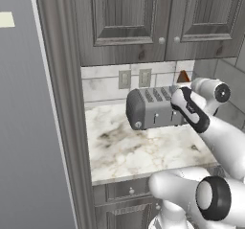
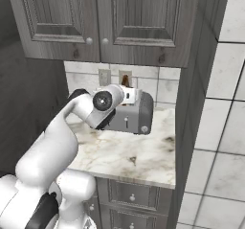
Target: Start the toaster. Once the lever pops up, take the bread to the plate on the dining counter.
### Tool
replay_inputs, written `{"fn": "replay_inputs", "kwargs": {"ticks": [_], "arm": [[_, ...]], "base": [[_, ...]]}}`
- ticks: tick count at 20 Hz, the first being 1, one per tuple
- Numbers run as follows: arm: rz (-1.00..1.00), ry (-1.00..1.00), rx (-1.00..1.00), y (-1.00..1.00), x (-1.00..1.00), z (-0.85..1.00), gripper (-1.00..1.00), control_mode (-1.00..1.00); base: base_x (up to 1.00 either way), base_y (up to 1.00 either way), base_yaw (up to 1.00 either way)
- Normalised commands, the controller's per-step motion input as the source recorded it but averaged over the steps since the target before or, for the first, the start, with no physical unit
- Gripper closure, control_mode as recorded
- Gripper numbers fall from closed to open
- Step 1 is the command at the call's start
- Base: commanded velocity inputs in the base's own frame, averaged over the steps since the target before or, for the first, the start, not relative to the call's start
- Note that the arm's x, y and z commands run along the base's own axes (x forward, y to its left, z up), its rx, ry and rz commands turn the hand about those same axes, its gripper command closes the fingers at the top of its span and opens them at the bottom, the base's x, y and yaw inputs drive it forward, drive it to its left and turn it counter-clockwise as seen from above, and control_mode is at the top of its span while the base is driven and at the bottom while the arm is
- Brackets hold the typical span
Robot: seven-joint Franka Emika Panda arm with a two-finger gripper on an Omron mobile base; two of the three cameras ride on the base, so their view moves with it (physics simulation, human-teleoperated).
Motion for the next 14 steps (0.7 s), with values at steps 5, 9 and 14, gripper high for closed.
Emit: {"fn": "replay_inputs", "kwargs": {"ticks": [5, 9, 14], "arm": [[0.0, 0.05, -0.02, 0.14, -0.8, 0.33, 1.0, -1.0], [0.0, 0.09, 0.0, 0.05, -0.86, 0.34, 1.0, -1.0], [0.0, 0.17, 0.0, 0.13, -0.88, 0.25, 1.0, -1.0]], "base": [[0.0, 0.0, 0.0], [0.0, 0.0, 0.0], [0.0, 0.0, 0.0]]}}
